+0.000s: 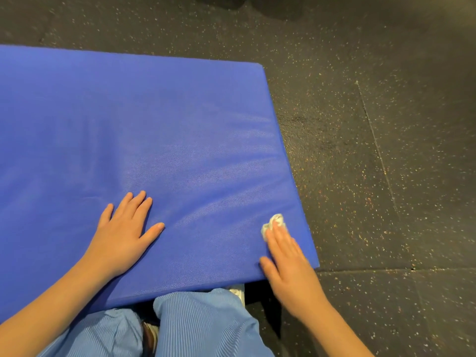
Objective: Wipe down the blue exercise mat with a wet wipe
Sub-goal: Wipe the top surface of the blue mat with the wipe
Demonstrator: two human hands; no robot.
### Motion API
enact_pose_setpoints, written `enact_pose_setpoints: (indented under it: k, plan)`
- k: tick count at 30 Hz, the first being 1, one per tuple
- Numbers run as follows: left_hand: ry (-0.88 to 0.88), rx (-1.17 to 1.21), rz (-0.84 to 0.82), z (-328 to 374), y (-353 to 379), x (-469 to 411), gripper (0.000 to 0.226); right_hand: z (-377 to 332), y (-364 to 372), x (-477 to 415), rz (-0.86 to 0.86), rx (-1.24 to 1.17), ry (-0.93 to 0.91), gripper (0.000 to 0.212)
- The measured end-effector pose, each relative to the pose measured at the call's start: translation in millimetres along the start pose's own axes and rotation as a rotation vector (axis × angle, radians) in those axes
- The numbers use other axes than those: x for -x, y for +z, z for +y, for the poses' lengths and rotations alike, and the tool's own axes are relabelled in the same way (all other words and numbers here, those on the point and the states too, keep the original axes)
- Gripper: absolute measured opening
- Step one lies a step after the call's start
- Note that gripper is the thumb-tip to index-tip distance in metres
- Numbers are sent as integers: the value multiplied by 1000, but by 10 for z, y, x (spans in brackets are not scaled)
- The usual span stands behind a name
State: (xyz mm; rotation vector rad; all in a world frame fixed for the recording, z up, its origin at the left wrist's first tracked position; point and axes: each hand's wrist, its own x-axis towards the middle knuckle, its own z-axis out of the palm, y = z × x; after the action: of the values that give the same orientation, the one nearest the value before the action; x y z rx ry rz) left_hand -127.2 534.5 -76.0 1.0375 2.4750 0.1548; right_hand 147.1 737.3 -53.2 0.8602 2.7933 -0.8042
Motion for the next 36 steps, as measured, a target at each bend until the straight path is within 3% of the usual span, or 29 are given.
enact_pose_setpoints:
  k: [3, 5, 10, 12, 15, 18, 21, 22, 26, 28, 32, 36]
  plan:
    - [-2, 0, -7, 2, 4, 3, 101, 278, -97, -438, 86, 34, 225, 69]
    - [-1, -3, -5, -1, 4, 4, 100, 229, -112, -671, 86, 21, 262, 75]
    - [0, 0, -5, 8, 5, 1, 99, -163, -14, -660, -134, 50, -151, 79]
    - [-1, -7, -10, 10, 10, -6, 99, -61, -74, -815, -97, 73, -115, 73]
    - [-2, -10, -18, 6, 17, -9, 98, 16, -70, -1077, -20, 112, 106, 63]
    - [1, -9, -14, 7, 21, -3, 97, -264, 65, -1103, -69, 40, -100, 75]
    - [5, -15, -29, 30, -7, -8, 98, -262, 57, -1092, -161, 43, -264, 74]
    - [5, -21, -44, 37, -21, -14, 100, -164, 15, -1164, -110, 60, -218, 74]
    - [53, -29, -67, 39, -69, -79, 99, 173, -92, -1350, 107, 137, 246, 74]
    - [91, -16, -72, 63, -95, -159, 97, 54, -16, -1237, 104, 127, 263, 81]
    - [124, -23, -109, 195, -127, -326, 98, -30, 11, -986, -23, 122, 65, 84]
    - [147, -49, -85, 215, -61, -293, 101, 323, -162, -1368, 105, 63, 300, 64]
